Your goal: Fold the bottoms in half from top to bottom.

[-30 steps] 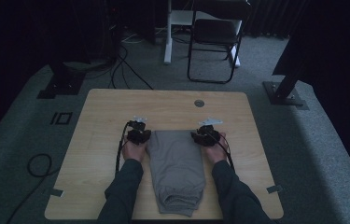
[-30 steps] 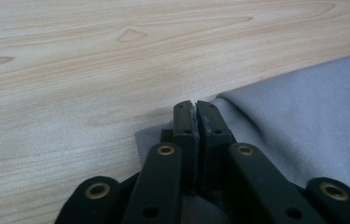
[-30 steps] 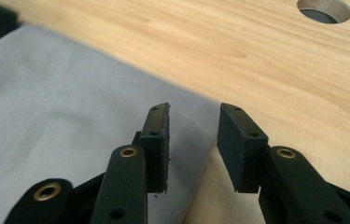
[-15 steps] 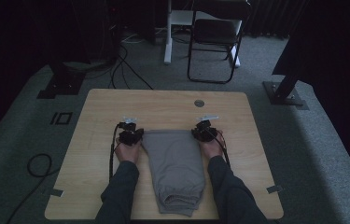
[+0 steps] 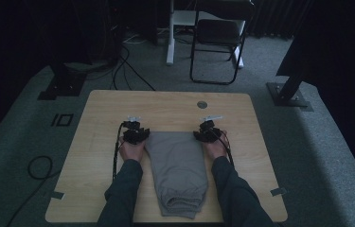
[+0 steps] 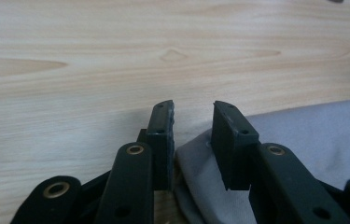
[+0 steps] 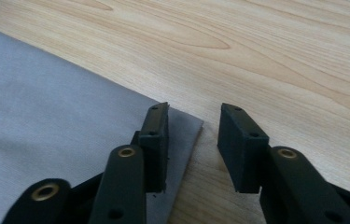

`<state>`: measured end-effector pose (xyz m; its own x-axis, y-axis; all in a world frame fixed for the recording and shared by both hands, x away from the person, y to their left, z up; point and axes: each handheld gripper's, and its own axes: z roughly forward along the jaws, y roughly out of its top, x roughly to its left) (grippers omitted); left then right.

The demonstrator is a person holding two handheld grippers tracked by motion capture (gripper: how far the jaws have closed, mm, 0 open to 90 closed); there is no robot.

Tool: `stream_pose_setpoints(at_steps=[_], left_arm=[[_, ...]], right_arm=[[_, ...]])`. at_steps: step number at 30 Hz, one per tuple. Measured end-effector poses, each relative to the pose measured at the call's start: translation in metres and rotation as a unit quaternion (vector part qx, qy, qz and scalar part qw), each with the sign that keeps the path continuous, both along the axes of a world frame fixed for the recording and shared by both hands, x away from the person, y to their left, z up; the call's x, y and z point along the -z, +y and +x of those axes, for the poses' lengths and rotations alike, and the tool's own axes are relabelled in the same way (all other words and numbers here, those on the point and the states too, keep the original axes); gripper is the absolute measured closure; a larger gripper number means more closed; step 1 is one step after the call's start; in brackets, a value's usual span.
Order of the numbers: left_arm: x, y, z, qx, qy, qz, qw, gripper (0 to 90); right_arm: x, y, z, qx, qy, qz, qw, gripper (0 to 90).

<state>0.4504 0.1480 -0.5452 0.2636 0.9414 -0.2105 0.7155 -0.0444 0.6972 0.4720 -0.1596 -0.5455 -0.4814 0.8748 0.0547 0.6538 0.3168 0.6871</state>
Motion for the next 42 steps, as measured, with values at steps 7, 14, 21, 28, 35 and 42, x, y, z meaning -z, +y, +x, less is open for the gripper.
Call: stream_pose_setpoints(at_steps=[7,14,21,28,35,42], left_arm=[[-0.01,0.011,-0.01,-0.054,-0.027,0.012,0.9981,88.7],[-0.012,0.004,-0.013,-0.007,-0.034,0.0,0.9994,64.5],[0.002,-0.006,-0.01,0.008,-0.004,0.023,0.9997,54.4],[0.002,-0.007,-0.011,0.022,-0.003,0.035,0.9991,52.6],[0.002,-0.008,-0.014,0.054,0.01,0.013,0.9984,76.7],[0.001,-0.011,-0.014,0.056,0.01,0.024,0.9981,82.8]], right_arm=[[0.0,-0.001,0.001,-0.008,0.0,-0.001,1.0,60.3],[-0.003,-0.001,0.003,-0.006,0.003,0.008,0.9999,54.2],[0.0,0.002,0.003,-0.021,0.01,0.021,0.9995,47.2],[0.001,0.005,0.002,-0.033,0.004,0.009,0.9994,52.7],[-0.001,0.006,0.001,-0.04,0.021,0.026,0.9986,76.4],[0.0,0.005,0.002,-0.04,0.027,0.042,0.9979,84.3]])
